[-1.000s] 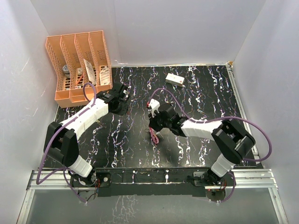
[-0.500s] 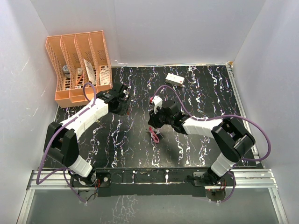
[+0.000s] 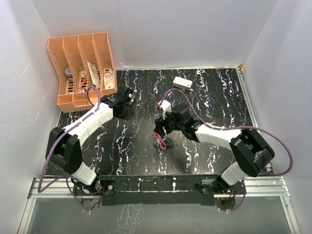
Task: Put the keys on the keyring
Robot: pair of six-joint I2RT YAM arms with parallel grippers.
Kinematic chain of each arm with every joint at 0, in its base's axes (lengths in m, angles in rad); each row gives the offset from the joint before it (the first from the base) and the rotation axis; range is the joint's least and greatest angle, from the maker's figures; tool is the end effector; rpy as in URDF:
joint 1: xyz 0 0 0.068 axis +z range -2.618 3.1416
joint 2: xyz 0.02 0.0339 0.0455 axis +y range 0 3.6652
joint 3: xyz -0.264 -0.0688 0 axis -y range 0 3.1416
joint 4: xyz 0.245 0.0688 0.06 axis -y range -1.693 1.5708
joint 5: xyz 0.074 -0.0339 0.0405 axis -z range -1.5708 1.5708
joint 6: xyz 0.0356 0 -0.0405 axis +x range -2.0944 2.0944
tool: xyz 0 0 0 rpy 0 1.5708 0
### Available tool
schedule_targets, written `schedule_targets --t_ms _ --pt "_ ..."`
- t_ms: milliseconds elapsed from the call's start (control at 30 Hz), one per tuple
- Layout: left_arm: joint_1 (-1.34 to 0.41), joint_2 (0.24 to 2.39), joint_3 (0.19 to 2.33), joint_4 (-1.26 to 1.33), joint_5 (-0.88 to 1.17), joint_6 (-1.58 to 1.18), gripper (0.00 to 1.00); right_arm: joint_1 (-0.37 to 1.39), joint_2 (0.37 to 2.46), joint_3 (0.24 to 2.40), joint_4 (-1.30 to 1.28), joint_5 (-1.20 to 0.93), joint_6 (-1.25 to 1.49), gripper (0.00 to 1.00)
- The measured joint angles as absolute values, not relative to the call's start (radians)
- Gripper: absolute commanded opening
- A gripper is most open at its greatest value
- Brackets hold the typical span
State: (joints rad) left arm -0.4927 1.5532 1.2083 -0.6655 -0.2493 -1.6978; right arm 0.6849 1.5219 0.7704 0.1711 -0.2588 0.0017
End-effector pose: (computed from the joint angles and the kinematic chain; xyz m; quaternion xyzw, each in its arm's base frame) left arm 0.2895 -0.1455 0.2592 -0.5687 0.7661 -0.1893 0.2318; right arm 0.2403 0.2081 0.1943 -0.3501 0.8016 0.2655 0.4055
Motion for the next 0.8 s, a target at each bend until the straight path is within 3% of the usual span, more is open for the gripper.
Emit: schedule_targets --t_ms 233,800 --pt "-0.493 1.553 1.208 -0.665 -0.249 -1.695 0.00 0.685 1.527 0.783 0.084 -0.277 -0.121 0.53" --pt "-0.493 1.549 1.182 -0.651 -0.246 -1.694 0.00 0.701 1.552 0.820 0.033 -0.323 -0.400 0.52"
